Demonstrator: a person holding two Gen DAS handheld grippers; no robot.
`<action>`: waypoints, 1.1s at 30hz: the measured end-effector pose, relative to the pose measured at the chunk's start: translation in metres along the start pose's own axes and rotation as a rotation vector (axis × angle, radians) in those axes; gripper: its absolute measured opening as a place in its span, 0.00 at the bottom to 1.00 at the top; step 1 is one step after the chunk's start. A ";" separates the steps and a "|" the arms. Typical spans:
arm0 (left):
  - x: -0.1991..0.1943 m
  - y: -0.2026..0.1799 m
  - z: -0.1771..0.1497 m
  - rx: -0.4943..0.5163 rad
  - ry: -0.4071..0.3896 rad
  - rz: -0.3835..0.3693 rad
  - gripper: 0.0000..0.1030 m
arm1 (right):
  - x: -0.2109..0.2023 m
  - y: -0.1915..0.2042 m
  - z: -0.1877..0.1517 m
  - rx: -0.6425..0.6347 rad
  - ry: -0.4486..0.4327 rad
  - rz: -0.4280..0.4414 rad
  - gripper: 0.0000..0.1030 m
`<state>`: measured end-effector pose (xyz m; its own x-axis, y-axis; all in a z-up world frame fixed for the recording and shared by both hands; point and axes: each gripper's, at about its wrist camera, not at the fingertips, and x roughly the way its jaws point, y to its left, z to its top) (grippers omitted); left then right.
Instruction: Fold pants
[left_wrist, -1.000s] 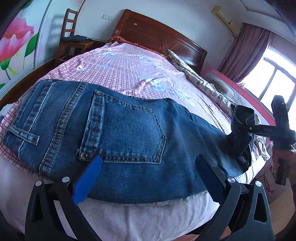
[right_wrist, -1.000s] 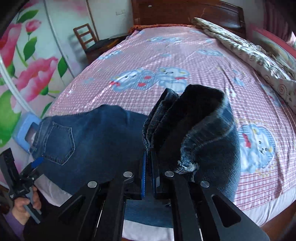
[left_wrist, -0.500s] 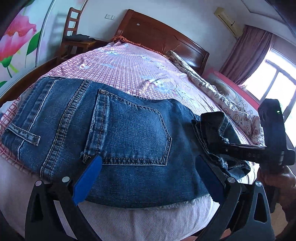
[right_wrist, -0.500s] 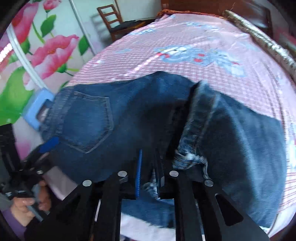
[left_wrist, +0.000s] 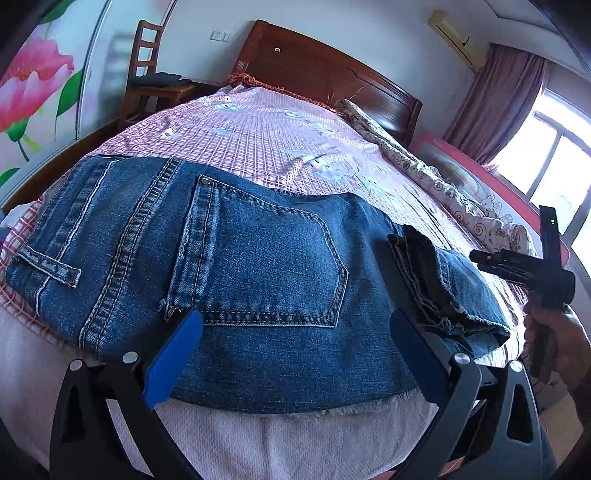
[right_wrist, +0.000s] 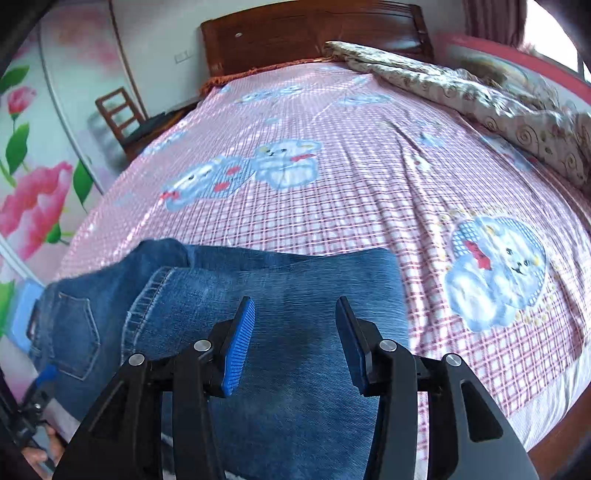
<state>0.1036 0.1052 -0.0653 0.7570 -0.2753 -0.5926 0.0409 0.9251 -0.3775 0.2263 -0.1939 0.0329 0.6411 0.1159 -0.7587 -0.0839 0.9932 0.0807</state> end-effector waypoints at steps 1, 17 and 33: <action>0.000 0.000 0.000 -0.001 -0.001 0.000 0.98 | 0.006 0.020 -0.004 -0.067 -0.005 0.011 0.44; -0.044 0.038 -0.004 -0.286 -0.051 -0.065 0.98 | 0.014 0.081 -0.077 -0.242 -0.024 0.139 0.86; -0.078 0.168 -0.020 -1.011 -0.261 -0.309 0.98 | 0.024 0.085 -0.070 -0.220 0.023 0.129 0.86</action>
<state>0.0389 0.2771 -0.0969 0.9261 -0.2849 -0.2473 -0.2119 0.1497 -0.9658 0.1815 -0.1077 -0.0238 0.5972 0.2385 -0.7658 -0.3296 0.9434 0.0367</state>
